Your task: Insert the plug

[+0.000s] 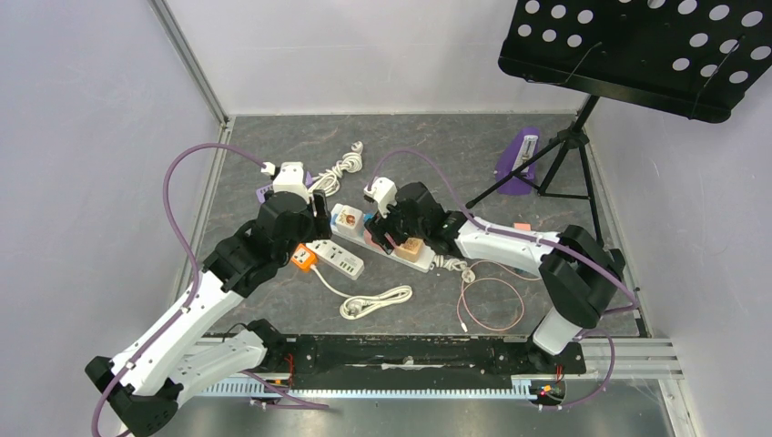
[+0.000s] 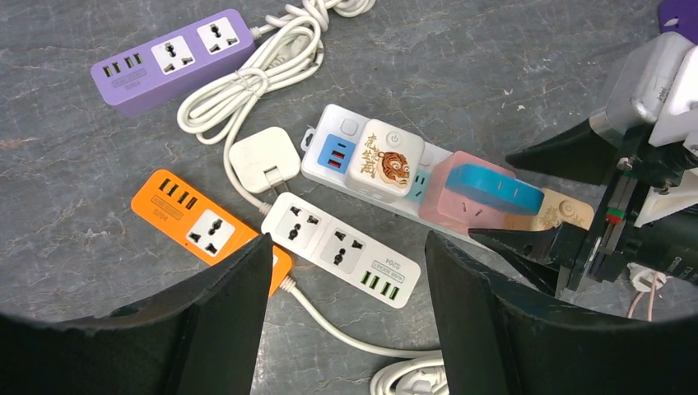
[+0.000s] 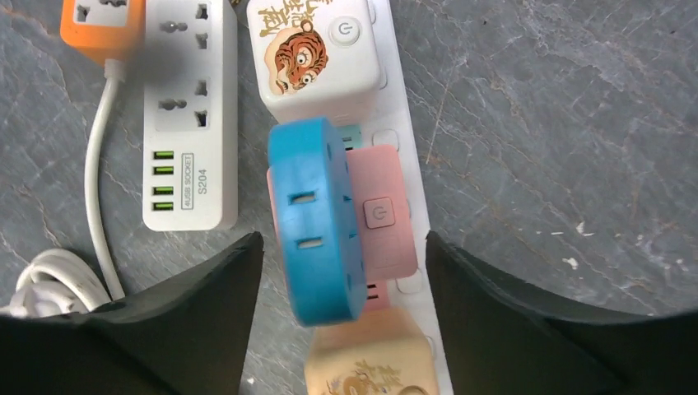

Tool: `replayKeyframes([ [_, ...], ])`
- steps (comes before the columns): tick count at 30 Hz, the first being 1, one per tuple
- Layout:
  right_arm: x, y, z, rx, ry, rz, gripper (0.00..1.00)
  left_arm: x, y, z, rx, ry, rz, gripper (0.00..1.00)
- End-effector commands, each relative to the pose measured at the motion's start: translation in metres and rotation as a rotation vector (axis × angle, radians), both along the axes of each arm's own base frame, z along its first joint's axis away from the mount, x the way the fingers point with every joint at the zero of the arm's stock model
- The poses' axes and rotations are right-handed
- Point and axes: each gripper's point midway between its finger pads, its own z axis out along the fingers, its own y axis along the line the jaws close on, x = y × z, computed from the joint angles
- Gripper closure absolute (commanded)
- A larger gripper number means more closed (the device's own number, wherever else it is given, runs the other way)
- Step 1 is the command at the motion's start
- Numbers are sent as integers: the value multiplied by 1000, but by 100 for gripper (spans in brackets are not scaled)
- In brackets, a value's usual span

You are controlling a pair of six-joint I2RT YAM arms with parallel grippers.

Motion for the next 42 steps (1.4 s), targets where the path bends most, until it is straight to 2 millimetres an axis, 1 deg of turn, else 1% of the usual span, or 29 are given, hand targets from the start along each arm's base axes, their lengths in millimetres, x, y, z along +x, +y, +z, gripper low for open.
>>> replayKeyframes([
  [1,2,2,54,50,-26,-18,19,-1,-2,10,-62,-27,6,26],
  [3,-1,-1,78,92,-58,-13,13,-3,-2,10,-65,-24,1,26],
  [5,-7,-9,89,111,-77,-16,9,-5,-2,9,-70,-19,-6,25],
  [8,-22,-27,82,98,-76,-15,5,-7,-4,5,-76,-5,-19,25],
  [10,-34,-40,72,77,-70,-2,4,-9,-7,2,-86,5,-30,25],
  [14,-54,-64,33,13,-28,13,3,-12,-12,-4,-103,27,-52,25],
  [15,-58,-69,21,-11,-14,9,3,-13,-13,-5,-106,32,-55,25],
  [18,-62,-79,-6,-65,14,4,3,-15,-16,-10,-115,49,-65,25],
  [23,-56,-88,-40,-139,30,-21,4,-17,-17,-20,-121,75,-65,25],
  [25,-52,-86,-50,-144,17,-20,4,-17,-18,-24,-124,81,-66,25],
  [28,-43,-90,-63,-178,8,-59,6,-16,-20,-26,-125,87,-67,25],
  [36,-25,-98,-75,-190,-27,-129,11,-13,-22,-30,-116,97,-67,25],
  [39,-24,-100,-75,-175,-32,-124,12,-12,-23,-30,-112,97,-66,25],
  [42,-24,-104,-82,-175,-17,-121,13,-11,-23,-30,-107,98,-65,25],
])
